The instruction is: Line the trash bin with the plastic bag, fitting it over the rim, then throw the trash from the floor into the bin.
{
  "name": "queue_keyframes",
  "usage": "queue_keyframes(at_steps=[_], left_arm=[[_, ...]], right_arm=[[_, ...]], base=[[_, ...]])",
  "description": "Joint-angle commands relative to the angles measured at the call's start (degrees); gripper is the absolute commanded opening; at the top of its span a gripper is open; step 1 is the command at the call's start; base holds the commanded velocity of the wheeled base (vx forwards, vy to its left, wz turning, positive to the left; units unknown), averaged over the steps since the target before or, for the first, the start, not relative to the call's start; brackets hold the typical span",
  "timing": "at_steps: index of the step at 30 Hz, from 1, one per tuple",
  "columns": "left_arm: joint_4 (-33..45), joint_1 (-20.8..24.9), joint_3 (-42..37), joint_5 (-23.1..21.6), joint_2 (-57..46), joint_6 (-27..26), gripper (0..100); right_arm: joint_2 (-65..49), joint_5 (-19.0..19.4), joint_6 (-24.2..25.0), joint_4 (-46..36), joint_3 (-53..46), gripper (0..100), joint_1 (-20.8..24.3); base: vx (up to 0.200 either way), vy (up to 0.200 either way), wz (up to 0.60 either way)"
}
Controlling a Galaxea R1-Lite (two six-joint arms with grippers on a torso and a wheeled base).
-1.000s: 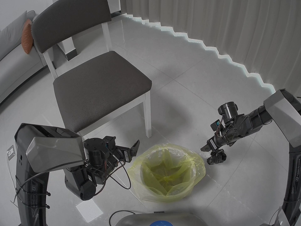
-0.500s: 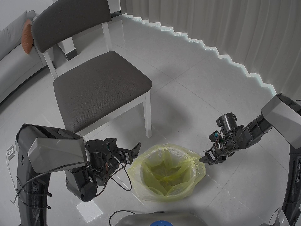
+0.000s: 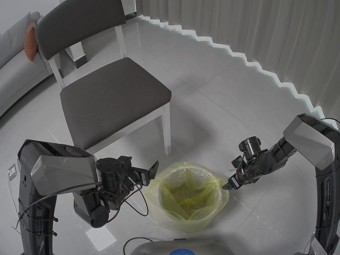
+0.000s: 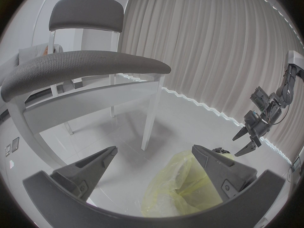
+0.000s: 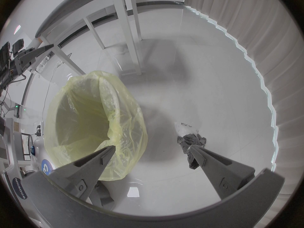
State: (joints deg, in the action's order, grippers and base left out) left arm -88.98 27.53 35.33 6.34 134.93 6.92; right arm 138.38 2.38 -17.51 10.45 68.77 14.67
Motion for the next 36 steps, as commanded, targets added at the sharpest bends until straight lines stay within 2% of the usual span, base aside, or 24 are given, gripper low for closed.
queue_keyframes(at_steps=[1,6,13,19,31,36], left_arm=[[-0.85,-0.02,-0.17,0.08,-0.28,0.11,100],[-0.93,0.07,-0.44,0.08,-0.36,0.02,100],[-0.93,0.07,-0.44,-0.01,-0.72,0.02,100],[-0.93,-0.02,-0.61,-0.01,-1.60,0.11,100],[-0.93,0.07,-0.44,-0.71,-3.18,0.02,100],[-0.93,0.07,-0.26,-1.42,-4.41,0.02,100]], right_arm=[[3.83,-0.36,-0.16,0.01,2.25,100,0.19],[6.82,-3.08,-1.48,-0.25,5.15,100,0.10],[7.96,-3.26,-1.74,-2.36,9.10,100,0.19],[7.17,-3.26,-1.30,-2.54,8.05,100,0.19],[-9.09,-2.55,-2.09,-2.54,-1.44,100,-1.75],[-13.66,-2.29,-1.48,-2.36,-2.59,100,-0.87]], base=[[0.000,0.000,0.00],[0.000,0.000,0.00],[0.000,0.000,0.00],[0.000,0.000,0.00],[0.000,0.000,0.00],[0.000,0.000,0.00]])
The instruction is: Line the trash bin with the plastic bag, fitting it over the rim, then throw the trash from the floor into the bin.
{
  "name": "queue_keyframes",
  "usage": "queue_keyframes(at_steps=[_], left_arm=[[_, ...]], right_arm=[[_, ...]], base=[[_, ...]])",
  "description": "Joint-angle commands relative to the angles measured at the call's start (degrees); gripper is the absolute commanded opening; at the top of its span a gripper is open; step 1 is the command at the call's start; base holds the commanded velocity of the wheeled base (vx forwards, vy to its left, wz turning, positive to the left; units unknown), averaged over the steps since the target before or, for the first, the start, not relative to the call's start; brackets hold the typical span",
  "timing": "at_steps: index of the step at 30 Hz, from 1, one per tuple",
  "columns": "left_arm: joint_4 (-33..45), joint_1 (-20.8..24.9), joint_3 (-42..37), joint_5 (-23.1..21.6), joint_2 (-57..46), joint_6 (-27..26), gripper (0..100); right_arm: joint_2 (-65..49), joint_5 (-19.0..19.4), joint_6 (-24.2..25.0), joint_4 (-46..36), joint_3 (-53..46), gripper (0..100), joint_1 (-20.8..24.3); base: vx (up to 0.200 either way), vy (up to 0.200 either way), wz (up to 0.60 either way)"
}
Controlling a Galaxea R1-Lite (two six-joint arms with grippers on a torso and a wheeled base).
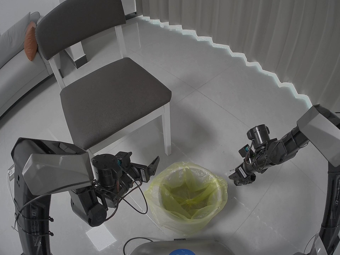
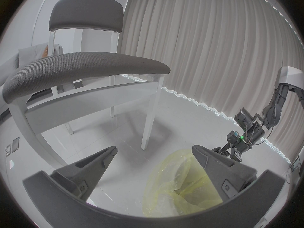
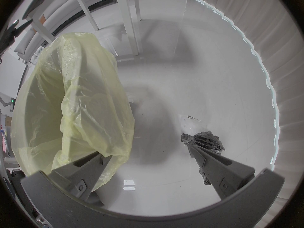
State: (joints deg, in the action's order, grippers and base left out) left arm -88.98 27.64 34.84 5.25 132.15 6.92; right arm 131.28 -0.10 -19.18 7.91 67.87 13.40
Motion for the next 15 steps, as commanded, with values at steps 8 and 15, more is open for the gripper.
queue_keyframes(at_steps=[8,15], left_arm=[[-0.93,-0.13,0.40,-0.42,-4.53,-0.33,100],[-0.85,-0.04,-1.62,-1.47,-9.01,-0.51,100]], right_arm=[[-8.32,-0.87,0.37,0.53,-2.30,100,8.58],[-7.09,-3.15,0.19,0.79,-1.86,100,16.13]], base=[[0.000,0.000,0.00],[0.000,0.000,0.00]])
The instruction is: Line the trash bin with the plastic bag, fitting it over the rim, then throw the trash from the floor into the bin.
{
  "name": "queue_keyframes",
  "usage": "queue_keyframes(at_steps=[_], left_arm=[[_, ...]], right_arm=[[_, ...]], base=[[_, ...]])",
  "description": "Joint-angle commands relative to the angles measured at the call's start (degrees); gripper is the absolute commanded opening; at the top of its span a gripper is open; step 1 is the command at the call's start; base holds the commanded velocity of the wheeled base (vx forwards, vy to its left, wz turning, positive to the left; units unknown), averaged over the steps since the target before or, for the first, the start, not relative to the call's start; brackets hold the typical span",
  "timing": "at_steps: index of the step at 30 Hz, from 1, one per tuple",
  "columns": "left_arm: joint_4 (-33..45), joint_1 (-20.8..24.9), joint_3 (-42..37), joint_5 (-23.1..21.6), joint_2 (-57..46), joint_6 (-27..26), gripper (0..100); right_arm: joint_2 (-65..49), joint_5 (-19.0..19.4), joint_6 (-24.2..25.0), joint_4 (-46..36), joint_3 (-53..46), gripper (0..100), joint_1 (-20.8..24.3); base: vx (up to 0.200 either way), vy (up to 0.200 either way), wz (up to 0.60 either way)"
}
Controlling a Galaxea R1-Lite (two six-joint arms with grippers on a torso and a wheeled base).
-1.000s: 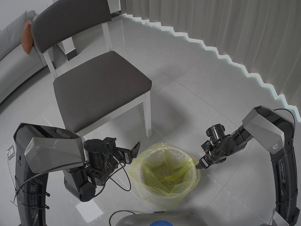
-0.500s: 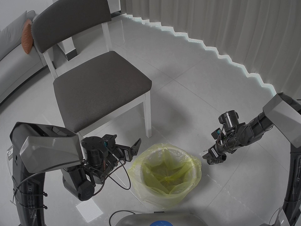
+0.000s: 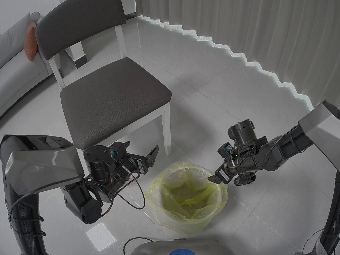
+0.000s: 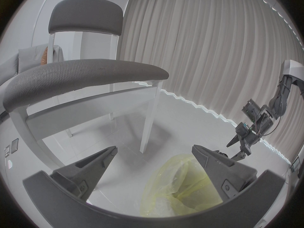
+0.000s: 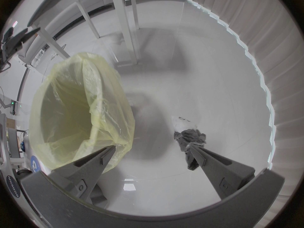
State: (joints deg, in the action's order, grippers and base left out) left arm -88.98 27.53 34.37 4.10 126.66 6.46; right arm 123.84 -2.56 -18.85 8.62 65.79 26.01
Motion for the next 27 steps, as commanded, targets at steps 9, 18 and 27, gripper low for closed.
queue_keyframes(at_steps=[9,18,27], left_arm=[[-0.85,-0.72,-1.67,-0.67,-6.16,-0.13,100],[-0.85,-0.72,-3.25,-1.99,-9.24,-0.22,100],[-0.85,-0.63,-3.87,-1.99,-10.64,-0.31,100]], right_arm=[[5.79,-1.13,-0.67,2.81,0.21,100,6.68],[9.84,-1.22,-1.28,2.89,0.30,100,9.41],[12.03,-2.36,-2.60,2.89,1.00,100,12.22]], base=[[0.000,0.000,0.00],[0.000,0.000,0.00],[0.000,0.000,0.00]])
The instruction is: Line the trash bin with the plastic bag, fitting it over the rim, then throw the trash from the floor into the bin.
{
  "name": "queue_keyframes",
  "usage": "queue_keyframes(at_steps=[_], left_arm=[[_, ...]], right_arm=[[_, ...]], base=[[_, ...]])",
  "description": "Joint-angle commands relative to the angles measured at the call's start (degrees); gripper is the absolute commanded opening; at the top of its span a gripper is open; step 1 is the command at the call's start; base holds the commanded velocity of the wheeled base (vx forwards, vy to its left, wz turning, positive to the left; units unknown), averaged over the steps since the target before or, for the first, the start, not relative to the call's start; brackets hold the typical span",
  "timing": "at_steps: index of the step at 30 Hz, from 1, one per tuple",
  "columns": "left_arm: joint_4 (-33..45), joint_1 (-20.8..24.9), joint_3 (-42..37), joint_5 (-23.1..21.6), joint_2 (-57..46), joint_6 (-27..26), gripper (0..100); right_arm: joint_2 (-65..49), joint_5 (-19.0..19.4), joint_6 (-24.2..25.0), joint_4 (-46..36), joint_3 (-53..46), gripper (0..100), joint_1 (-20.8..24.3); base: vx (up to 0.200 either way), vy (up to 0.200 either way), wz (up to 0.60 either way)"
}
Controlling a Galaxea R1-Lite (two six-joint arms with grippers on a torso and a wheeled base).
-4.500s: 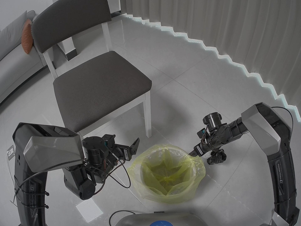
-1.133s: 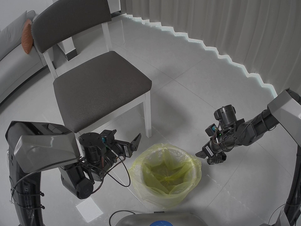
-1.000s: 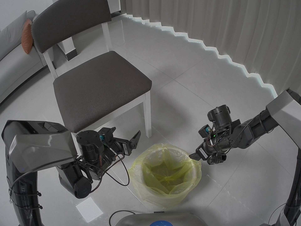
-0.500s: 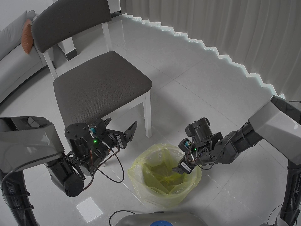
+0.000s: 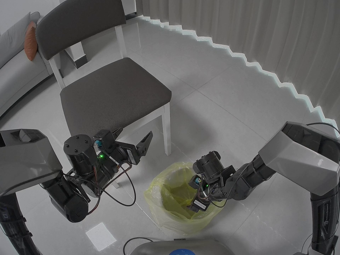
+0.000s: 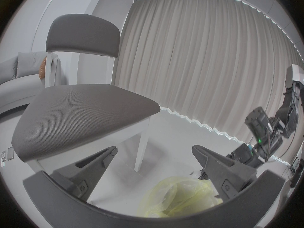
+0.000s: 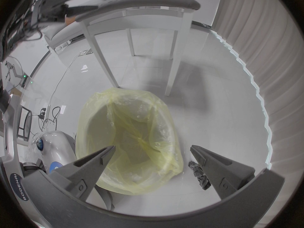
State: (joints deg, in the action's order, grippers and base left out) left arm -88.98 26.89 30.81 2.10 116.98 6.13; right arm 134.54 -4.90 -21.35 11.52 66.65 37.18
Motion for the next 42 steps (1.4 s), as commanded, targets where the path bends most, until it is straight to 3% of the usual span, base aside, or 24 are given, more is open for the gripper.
queue_keyframes(at_steps=[1,24,32,42], left_arm=[[-0.85,0.00,-0.31,0.01,-0.97,0.02,100],[-0.85,0.27,-0.40,0.01,-0.79,-0.42,100],[-0.85,0.27,-0.40,0.01,-0.61,-0.33,100],[-0.85,0.18,-0.31,-0.25,-0.61,-0.42,100]], right_arm=[[1.34,-0.02,-0.19,-0.09,0.06,100,1.40],[6.88,-1.78,-0.28,0.08,0.33,100,10.54],[6.27,-1.69,0.16,0.17,-1.17,100,11.42],[-6.39,-0.90,1.22,-0.01,-2.75,100,9.31]], base=[[0.000,0.000,0.00],[0.000,0.000,0.00],[0.000,0.000,0.00],[0.000,0.000,0.00]])
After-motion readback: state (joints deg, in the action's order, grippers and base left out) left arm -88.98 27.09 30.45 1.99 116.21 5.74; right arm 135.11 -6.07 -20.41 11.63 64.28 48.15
